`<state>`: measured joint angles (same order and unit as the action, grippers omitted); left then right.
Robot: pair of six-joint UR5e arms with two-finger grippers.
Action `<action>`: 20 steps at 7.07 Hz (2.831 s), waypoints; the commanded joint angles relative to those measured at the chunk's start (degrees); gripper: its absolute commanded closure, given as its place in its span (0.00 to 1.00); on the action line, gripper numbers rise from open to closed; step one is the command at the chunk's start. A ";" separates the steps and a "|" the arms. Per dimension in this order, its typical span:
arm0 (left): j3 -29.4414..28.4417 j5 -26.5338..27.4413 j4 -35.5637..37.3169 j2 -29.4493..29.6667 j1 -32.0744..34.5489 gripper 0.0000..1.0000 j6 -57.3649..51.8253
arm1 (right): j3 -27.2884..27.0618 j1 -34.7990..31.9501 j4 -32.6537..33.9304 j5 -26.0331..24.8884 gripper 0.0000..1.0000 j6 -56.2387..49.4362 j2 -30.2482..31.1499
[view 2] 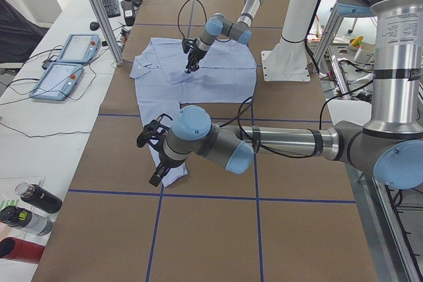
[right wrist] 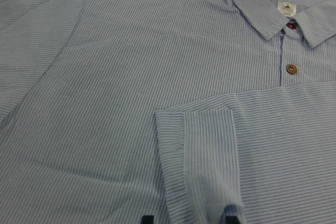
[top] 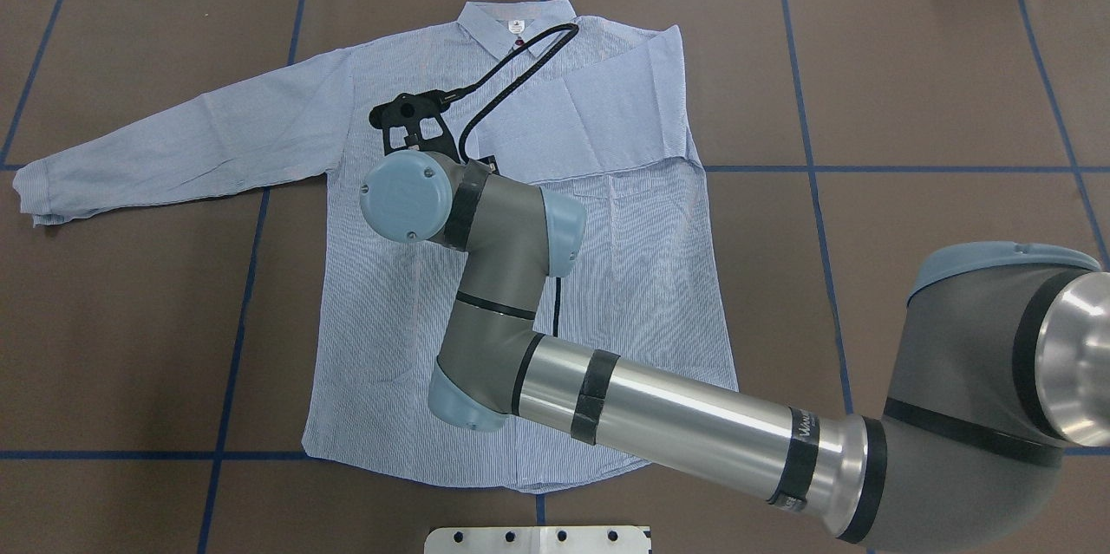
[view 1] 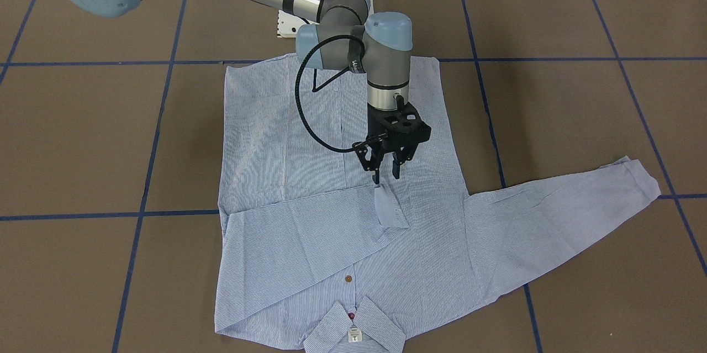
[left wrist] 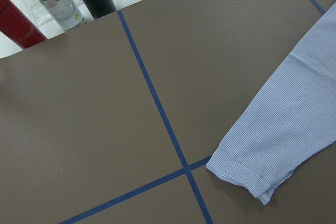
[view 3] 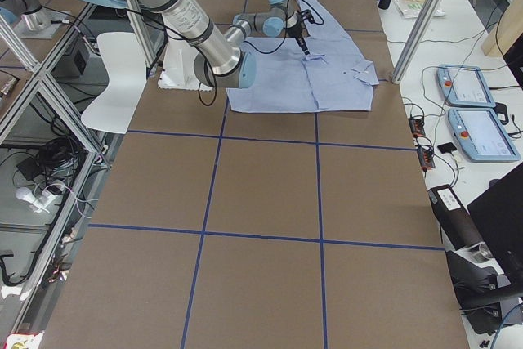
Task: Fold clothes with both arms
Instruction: 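Carry the grasped sleeve across the shirt front toward the collar with the right gripper, then release the sleeve on the shirt and lift the right gripper away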
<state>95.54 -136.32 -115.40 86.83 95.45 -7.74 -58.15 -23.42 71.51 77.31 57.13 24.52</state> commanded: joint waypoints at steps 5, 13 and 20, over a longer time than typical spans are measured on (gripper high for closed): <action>0.08 0.00 0.00 0.00 0.00 0.00 0.00 | 2.51 -8.12 -7.14 14.24 0.01 -1.85 0.51; 0.00 -0.35 -0.09 0.00 0.00 0.00 0.00 | 4.62 -3.84 -14.56 11.30 0.26 6.50 3.78; -0.35 -0.35 0.00 -0.09 0.00 0.00 -0.09 | 13.94 2.24 -14.21 3.19 0.17 8.70 -8.43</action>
<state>95.27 -136.67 -115.47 86.75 95.45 -7.82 -44.59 -21.67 57.30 81.04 65.51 17.39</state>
